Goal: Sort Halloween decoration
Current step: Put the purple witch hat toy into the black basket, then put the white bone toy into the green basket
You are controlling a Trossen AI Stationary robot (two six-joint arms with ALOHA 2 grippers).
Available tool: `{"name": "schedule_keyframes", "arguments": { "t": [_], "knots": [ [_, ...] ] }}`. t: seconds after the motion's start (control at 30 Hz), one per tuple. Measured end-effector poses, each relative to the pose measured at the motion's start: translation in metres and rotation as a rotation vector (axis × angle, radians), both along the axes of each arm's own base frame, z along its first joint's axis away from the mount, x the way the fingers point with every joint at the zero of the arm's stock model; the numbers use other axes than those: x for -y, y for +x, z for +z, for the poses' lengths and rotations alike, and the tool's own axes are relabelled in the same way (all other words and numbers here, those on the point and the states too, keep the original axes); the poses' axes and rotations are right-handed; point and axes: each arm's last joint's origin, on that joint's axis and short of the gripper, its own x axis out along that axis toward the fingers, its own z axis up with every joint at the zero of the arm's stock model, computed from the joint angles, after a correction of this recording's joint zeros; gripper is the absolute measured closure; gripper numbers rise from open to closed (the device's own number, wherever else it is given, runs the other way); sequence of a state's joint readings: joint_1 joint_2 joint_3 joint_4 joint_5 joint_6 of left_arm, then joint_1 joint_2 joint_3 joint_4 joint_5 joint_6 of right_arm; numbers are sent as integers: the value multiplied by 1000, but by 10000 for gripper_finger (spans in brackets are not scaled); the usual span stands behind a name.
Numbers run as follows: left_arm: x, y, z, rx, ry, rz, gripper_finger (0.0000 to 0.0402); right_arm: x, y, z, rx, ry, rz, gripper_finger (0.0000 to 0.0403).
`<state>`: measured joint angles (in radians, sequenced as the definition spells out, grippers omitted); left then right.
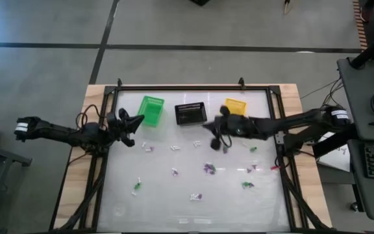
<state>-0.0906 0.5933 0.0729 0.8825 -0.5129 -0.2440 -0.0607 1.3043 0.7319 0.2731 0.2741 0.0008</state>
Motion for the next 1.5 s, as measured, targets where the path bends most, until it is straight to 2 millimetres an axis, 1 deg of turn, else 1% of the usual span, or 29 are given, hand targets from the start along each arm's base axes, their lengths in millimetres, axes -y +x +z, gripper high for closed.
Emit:
{"name": "schedule_keyframes", "arguments": {
  "t": [0.1, 0.23, 0.33, 0.43, 0.57, 0.73, 0.9, 1.07, 1.23, 1.33, 1.5],
  "knots": [
    [0, 3, 4, -9, 14, 7, 402, 26, 12, -8, 75, -42, -112, 394],
    [1, 7, 6, -27, 23, 11, 402, 56, 22, -28, 34, -33, -202, 394],
    [1, 10, 8, -41, 37, 15, 402, 68, 28, -41, -4, -21, -235, 394],
    [1, 12, 8, -63, 59, 23, 402, 72, 35, -50, -27, -7, -229, 394],
    [1, 15, 8, -79, 68, 25, 402, 74, 44, -51, -41, 16, -214, 385],
    [2, 18, 5, -102, 69, 24, 402, 75, 48, -50, -70, 36, -221, 339],
    [2, 20, 3, -118, 65, 20, 402, 76, 49, -43, -63, 31, -220, 287],
    [2, 22, 1, -130, 61, 18, 402, 74, 47, -29, -39, 37, -190, 254],
    [2, 24, -2, -140, 44, 8, 402, 62, 41, -11, -11, 63, -101, 244],
    [4, 27, -4, -121, -18, -70, 402, 50, 35, -1, -29, 65, -70, 246],
    [8, 40, 1, -151, 3, -182, 402, 27, 23, 17, -49, 64, -4, 256]
  ]
}}
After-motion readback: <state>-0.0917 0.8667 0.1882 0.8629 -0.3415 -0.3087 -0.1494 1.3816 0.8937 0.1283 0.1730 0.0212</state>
